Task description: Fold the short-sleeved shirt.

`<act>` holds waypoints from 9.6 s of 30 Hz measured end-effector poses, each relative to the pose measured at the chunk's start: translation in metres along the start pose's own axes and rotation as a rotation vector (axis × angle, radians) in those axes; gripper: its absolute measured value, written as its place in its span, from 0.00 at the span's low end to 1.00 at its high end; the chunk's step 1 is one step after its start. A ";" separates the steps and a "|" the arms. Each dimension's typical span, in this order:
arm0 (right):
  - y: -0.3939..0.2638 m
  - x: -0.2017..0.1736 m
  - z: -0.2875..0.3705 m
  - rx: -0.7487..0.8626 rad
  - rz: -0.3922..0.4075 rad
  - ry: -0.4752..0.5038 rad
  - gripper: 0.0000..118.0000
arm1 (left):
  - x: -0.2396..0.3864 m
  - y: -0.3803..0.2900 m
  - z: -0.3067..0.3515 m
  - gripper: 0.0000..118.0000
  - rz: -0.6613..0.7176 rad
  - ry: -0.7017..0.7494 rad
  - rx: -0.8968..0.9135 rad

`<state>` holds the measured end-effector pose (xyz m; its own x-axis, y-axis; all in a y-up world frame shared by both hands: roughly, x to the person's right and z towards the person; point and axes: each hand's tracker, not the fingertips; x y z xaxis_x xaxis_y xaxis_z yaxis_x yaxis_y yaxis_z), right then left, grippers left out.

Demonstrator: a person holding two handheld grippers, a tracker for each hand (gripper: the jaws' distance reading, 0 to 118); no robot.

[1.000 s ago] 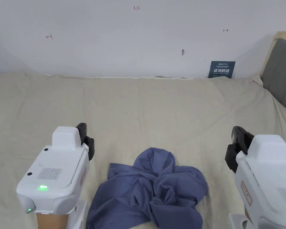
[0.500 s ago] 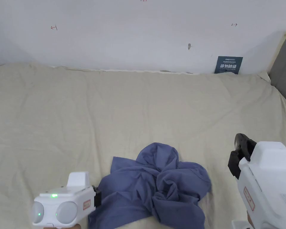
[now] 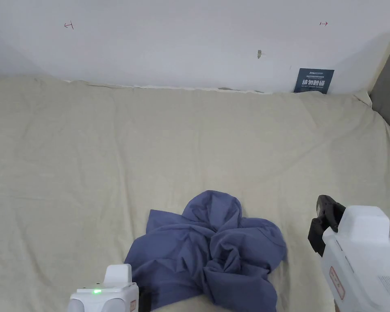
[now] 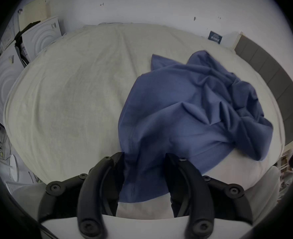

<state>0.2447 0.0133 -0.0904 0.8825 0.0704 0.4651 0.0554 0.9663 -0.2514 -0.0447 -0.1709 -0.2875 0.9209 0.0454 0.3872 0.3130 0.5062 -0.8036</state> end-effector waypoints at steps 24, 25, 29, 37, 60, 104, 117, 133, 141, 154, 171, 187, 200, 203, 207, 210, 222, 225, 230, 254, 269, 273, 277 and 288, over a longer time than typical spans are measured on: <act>-0.129 0.003 -0.244 -0.796 -0.028 0.164 0.58 | -0.013 0.033 0.053 0.03 -0.015 -0.221 0.204; -0.129 0.002 -0.240 -0.777 -0.041 0.179 0.50 | -0.013 0.033 0.053 0.03 -0.016 -0.221 0.202; -0.122 0.007 -0.238 -0.709 0.084 0.131 0.04 | -0.013 0.033 0.053 0.03 0.003 -0.226 0.197; -0.029 0.021 -0.178 -0.460 0.121 0.103 0.03 | -0.024 0.079 0.082 0.03 0.061 -0.303 0.296; 0.279 0.066 -0.203 0.091 -0.020 -0.015 0.03 | -0.097 0.452 0.217 0.03 0.193 -0.095 0.776; -0.178 0.037 -0.060 -0.802 -0.182 -0.013 0.04 | -0.171 -0.007 0.027 0.03 0.121 0.109 -0.004; -0.034 0.030 -0.030 -0.333 -0.152 -0.046 0.93 | -0.113 0.072 0.141 0.99 0.069 -0.035 0.472; 0.054 -0.001 0.007 0.108 0.006 -0.144 0.01 | -0.022 0.118 0.187 0.01 -0.106 0.007 0.862; 0.052 0.014 -0.021 0.073 -0.014 -0.156 0.01 | -0.015 0.181 0.130 0.00 -0.170 -0.067 0.668; 0.026 0.037 -0.119 -0.077 -0.057 -0.193 0.01 | -0.023 0.339 -0.098 0.89 -0.154 -0.108 0.156; -0.034 0.064 -0.218 -0.517 -0.172 -0.137 0.17 | 0.009 0.330 -0.156 0.02 -0.306 0.004 0.105; -0.115 0.060 -0.300 -0.801 -0.089 -0.090 0.03 | -0.014 0.319 -0.040 0.02 -0.254 -0.122 0.297; 0.063 0.071 -0.207 -0.294 0.075 -0.129 0.03 | -0.065 0.329 0.069 0.02 -0.110 -0.042 0.524; 0.134 0.072 -0.194 -0.168 0.045 -0.090 0.03 | -0.081 0.355 0.116 0.02 -0.065 -0.030 0.615; 0.225 0.063 -0.188 -0.005 0.049 -0.108 0.03 | -0.090 0.396 0.186 0.02 -0.056 0.024 0.747; 0.286 0.058 -0.187 0.108 0.047 -0.093 0.03 | -0.094 0.428 0.233 0.02 -0.036 0.062 0.822; 0.377 0.052 -0.216 0.287 -0.010 -0.072 0.03 | -0.103 0.503 0.276 0.02 0.009 0.119 0.995; 0.358 0.046 -0.232 0.277 0.001 -0.071 0.03 | -0.103 0.505 0.243 0.02 -0.007 0.130 0.971; 0.293 0.044 -0.277 0.184 0.021 -0.056 0.03 | -0.105 0.491 0.160 0.02 0.005 0.131 0.859; -0.119 0.053 -0.114 -0.498 -0.209 0.046 0.03 | -0.180 0.071 -0.003 0.02 0.094 0.075 0.193; -0.170 0.038 -0.050 -0.757 -0.246 -0.041 0.12 | -0.177 0.005 0.028 0.15 0.155 0.122 0.078; -0.138 0.035 -0.051 -0.723 -0.226 -0.073 0.94 | -0.171 0.019 0.049 1.00 0.227 0.054 0.114; -0.081 0.027 -0.042 -0.467 -0.172 -0.077 0.97 | -0.143 0.045 0.097 0.98 0.185 0.020 0.363; 0.025 -0.019 0.003 0.030 -0.038 -0.083 0.70 | -0.060 0.077 0.189 0.78 -0.014 0.016 0.909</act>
<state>0.2280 0.0364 -0.1028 0.8380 0.0528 0.5431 0.0732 0.9755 -0.2076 -0.1194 0.0283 -0.2874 0.9237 0.0256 0.3823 0.0263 0.9912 -0.1300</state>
